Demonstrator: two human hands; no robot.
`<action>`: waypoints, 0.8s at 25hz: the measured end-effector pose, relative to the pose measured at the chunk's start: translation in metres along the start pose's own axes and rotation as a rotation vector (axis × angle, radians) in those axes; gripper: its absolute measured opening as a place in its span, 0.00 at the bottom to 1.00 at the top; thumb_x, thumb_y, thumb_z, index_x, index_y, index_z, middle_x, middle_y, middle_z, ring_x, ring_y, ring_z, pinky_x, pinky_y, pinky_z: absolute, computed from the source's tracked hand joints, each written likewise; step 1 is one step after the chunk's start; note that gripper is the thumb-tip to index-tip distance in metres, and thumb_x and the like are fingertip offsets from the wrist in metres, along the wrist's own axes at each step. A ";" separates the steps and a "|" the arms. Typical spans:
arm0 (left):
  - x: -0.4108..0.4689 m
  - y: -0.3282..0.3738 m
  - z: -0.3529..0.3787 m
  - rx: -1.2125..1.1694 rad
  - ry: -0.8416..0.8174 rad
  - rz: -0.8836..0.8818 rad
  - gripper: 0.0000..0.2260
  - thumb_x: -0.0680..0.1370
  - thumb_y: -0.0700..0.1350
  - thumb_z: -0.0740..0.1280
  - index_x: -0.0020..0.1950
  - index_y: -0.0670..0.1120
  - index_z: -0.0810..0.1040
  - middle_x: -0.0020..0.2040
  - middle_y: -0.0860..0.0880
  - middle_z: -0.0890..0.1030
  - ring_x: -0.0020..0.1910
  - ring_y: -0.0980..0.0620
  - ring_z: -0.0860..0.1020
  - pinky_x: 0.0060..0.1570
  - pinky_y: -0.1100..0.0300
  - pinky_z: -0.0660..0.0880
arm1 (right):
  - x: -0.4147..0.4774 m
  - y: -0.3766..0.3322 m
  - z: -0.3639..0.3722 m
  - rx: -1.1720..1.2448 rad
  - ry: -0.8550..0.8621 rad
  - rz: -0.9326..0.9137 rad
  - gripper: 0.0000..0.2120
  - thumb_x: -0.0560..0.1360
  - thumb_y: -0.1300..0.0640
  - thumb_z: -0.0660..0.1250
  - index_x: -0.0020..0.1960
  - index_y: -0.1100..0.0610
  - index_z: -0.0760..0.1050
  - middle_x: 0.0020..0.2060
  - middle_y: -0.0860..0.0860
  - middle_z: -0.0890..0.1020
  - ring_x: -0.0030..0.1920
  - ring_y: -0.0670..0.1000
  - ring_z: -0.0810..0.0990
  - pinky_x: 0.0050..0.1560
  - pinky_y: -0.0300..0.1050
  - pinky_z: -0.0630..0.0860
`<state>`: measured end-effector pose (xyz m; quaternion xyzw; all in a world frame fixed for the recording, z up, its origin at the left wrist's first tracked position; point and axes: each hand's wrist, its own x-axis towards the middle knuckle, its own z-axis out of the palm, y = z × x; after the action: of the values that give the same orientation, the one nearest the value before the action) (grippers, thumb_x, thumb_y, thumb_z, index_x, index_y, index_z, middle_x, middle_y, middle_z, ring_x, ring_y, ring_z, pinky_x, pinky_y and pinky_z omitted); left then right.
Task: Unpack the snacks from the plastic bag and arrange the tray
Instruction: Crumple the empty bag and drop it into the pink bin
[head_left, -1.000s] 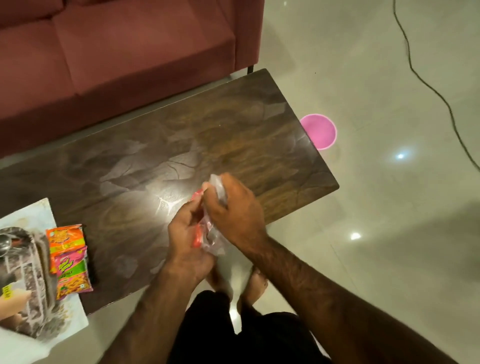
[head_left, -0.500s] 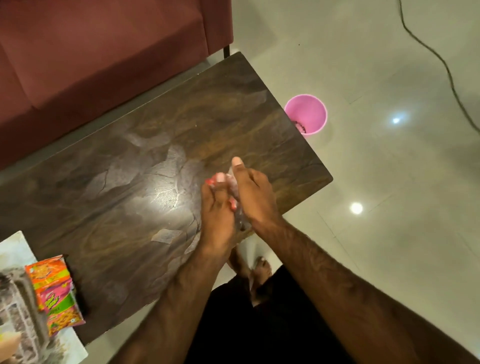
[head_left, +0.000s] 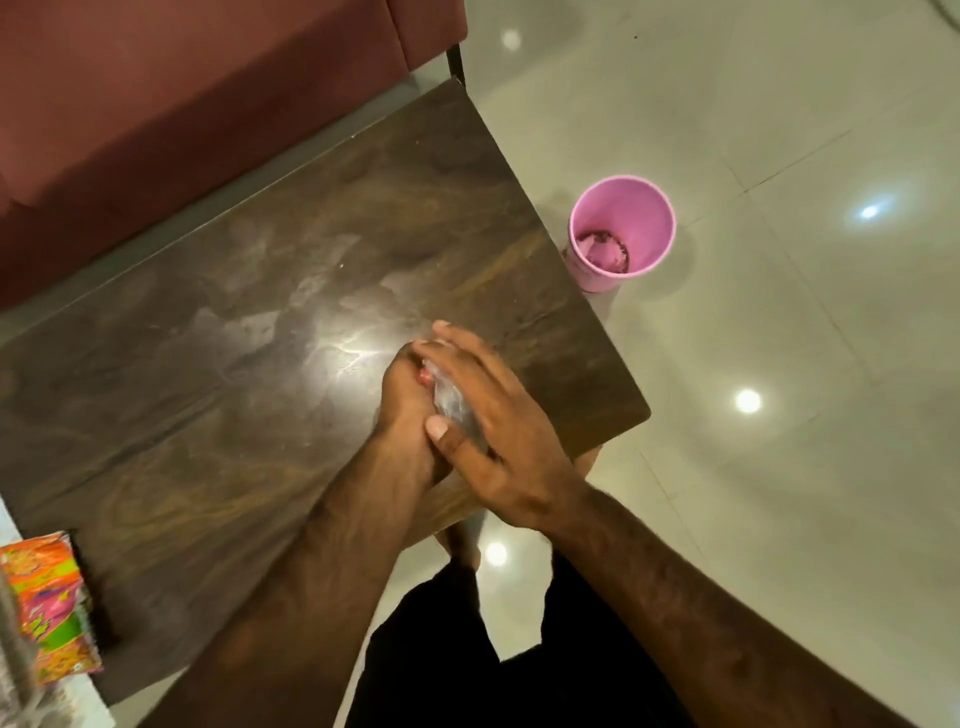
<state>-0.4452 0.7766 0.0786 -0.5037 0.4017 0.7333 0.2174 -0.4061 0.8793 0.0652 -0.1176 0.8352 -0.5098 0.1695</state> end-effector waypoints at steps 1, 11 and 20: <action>0.010 -0.005 0.015 -0.078 -0.008 -0.052 0.15 0.83 0.54 0.55 0.46 0.50 0.77 0.39 0.51 0.80 0.39 0.55 0.81 0.39 0.61 0.76 | 0.003 0.013 -0.015 -0.044 -0.045 -0.025 0.30 0.82 0.45 0.60 0.82 0.53 0.63 0.83 0.50 0.63 0.81 0.49 0.64 0.79 0.55 0.68; 0.080 -0.021 0.132 0.338 -0.208 -0.114 0.27 0.83 0.65 0.53 0.56 0.47 0.84 0.49 0.45 0.87 0.50 0.48 0.85 0.50 0.53 0.78 | 0.051 0.142 -0.114 -0.310 0.133 0.010 0.26 0.75 0.58 0.66 0.73 0.58 0.74 0.66 0.60 0.78 0.63 0.60 0.79 0.62 0.58 0.78; 0.105 -0.032 0.117 0.774 -0.225 0.027 0.16 0.86 0.53 0.55 0.63 0.49 0.78 0.57 0.49 0.87 0.56 0.49 0.85 0.53 0.50 0.79 | 0.151 0.278 -0.195 -0.232 0.568 0.275 0.23 0.75 0.48 0.73 0.67 0.56 0.76 0.65 0.54 0.78 0.63 0.52 0.80 0.56 0.41 0.77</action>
<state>-0.5300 0.8807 -0.0097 -0.2959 0.6284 0.5812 0.4240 -0.6296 1.1072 -0.1245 0.1244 0.9096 -0.3959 -0.0177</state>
